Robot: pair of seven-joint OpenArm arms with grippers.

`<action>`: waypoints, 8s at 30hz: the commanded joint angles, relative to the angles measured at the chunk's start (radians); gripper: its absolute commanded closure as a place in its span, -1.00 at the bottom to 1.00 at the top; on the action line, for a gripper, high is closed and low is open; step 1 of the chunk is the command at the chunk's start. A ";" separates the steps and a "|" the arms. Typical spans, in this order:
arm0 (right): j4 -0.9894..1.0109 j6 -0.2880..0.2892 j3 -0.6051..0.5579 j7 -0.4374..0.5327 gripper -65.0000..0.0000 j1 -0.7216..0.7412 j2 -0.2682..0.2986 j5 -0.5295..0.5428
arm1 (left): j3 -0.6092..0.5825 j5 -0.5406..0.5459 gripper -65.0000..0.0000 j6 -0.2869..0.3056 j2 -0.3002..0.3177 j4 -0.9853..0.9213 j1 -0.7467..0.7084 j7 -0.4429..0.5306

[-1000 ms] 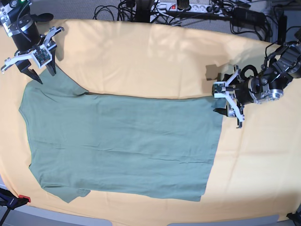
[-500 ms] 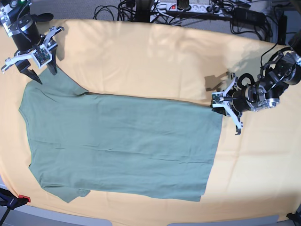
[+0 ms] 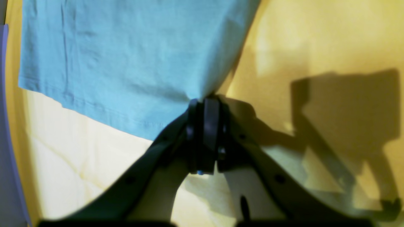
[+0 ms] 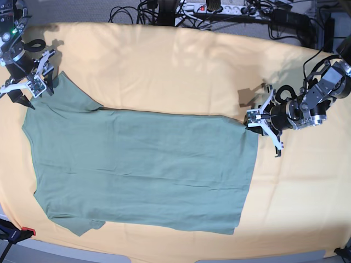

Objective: Fold the T-shirt properly
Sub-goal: 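Grasp the shirt's shoulder corners with both grippers, then pull the shoulder corners apart and toward the robot to flatten, then fold the shirt side near the left gripper inward with the left gripper, then regrasp the folded shoulder edge with the left gripper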

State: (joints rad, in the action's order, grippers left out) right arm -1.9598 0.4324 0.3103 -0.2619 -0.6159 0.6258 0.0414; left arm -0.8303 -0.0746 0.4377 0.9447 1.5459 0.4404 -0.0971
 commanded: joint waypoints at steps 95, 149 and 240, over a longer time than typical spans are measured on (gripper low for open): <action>-0.195 0.068 0.236 -0.256 1.00 -0.374 0.172 0.236 | 0.011 0.245 1.00 0.260 0.335 0.349 -0.014 0.022; -0.091 0.004 0.147 -0.085 1.00 -0.359 0.172 0.299 | 0.011 0.103 1.00 0.111 0.320 0.382 -0.188 0.010; 0.130 0.152 0.011 -0.115 0.17 -0.140 0.191 0.058 | 0.011 0.049 -0.20 -0.182 0.269 0.291 -0.158 -0.060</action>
State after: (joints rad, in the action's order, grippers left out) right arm -1.8229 0.5934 0.3145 -0.3840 -0.7540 0.7979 0.0975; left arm -0.8303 -0.0299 0.2699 1.1934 1.8282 0.2665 -0.1741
